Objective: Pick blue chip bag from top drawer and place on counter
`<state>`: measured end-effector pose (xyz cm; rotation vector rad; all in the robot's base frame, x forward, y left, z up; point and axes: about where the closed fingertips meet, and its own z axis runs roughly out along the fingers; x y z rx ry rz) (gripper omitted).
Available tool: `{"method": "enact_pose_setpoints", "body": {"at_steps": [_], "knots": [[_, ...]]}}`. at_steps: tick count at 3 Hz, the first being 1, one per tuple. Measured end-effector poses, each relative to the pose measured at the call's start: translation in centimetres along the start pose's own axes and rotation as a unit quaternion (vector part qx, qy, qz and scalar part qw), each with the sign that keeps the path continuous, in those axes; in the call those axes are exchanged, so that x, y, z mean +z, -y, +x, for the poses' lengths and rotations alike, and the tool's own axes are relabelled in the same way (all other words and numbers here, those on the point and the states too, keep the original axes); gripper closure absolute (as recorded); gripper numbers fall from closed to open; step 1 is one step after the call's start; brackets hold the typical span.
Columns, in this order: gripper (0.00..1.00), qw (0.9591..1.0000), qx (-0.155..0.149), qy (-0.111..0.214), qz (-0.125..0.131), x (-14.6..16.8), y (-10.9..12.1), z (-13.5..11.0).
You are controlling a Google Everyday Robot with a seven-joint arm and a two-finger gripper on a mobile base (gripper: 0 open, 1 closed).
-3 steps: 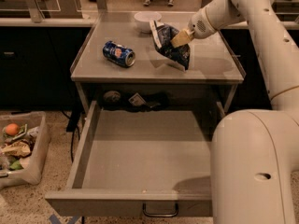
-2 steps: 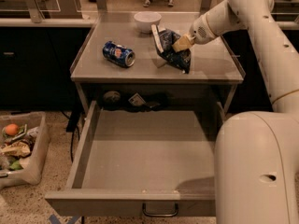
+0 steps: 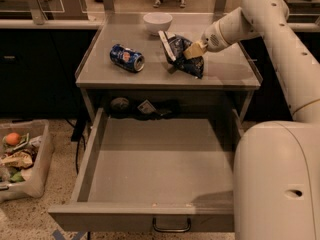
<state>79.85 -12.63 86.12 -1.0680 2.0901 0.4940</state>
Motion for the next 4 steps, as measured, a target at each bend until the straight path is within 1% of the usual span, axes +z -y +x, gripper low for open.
{"method": "enact_pose_setpoints", "body": {"at_steps": [3,4], "knots": [[0.11,1.0000,0.000,0.000,0.000,0.01,0.00,0.00],[0.00,1.0000,0.000,0.000,0.000,0.01,0.00,0.00]]}}
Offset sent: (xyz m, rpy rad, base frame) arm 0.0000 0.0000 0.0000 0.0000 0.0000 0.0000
